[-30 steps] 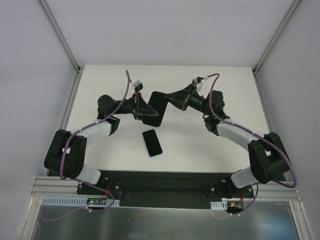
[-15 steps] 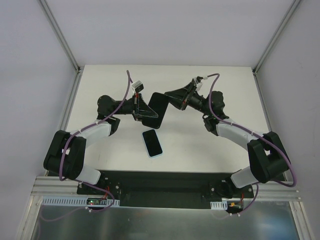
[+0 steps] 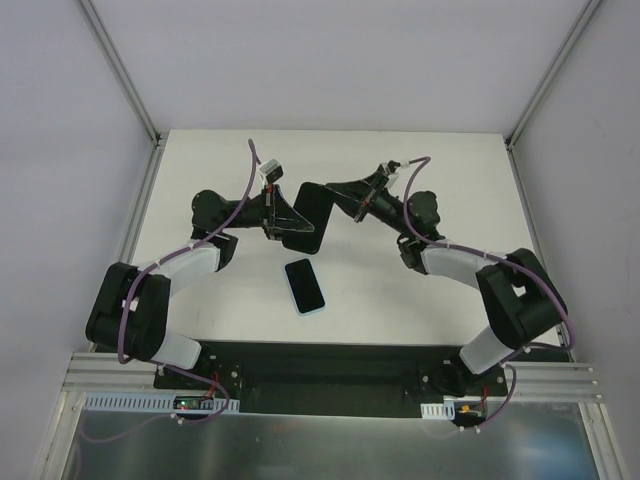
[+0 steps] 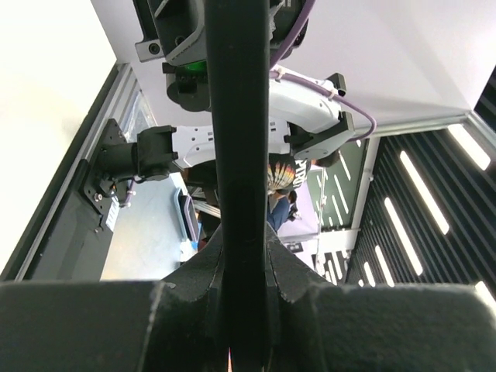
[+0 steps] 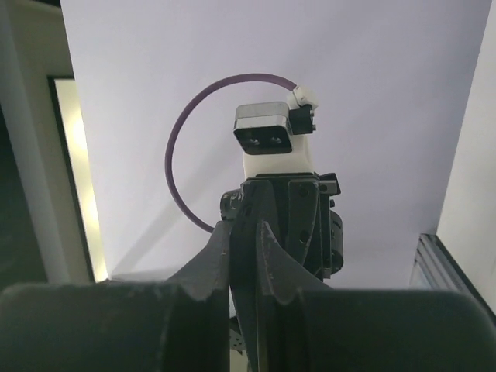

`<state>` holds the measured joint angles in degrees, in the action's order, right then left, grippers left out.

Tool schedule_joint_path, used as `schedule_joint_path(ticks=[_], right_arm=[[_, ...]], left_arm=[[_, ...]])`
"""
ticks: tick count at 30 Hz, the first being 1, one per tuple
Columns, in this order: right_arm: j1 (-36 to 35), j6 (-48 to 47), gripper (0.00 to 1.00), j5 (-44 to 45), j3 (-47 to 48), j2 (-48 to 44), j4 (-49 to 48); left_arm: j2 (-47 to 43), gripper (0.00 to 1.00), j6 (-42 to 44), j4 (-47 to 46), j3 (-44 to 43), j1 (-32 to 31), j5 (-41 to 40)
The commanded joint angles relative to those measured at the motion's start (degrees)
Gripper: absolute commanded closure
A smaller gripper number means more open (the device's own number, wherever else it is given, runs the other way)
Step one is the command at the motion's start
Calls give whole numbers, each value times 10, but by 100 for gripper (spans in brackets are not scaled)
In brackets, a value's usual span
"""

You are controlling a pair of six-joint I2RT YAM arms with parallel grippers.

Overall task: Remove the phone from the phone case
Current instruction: Remove the phone case from the phone.

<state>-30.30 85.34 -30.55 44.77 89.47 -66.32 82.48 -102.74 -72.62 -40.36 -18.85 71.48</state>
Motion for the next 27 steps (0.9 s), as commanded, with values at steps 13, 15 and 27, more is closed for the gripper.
schedule_joint_path(ticks=[13, 15, 27], right_arm=[[-147, 124, 99, 211, 179, 90, -216], [-155, 132, 99, 218, 209, 102, -215], [-168, 137, 99, 225, 192, 106, -216]], left_arm=[[-74, 100, 59, -238, -95, -8, -11], [-73, 100, 56, -237, -96, -8, -13], [-85, 100, 50, -238, -109, -8, -12]])
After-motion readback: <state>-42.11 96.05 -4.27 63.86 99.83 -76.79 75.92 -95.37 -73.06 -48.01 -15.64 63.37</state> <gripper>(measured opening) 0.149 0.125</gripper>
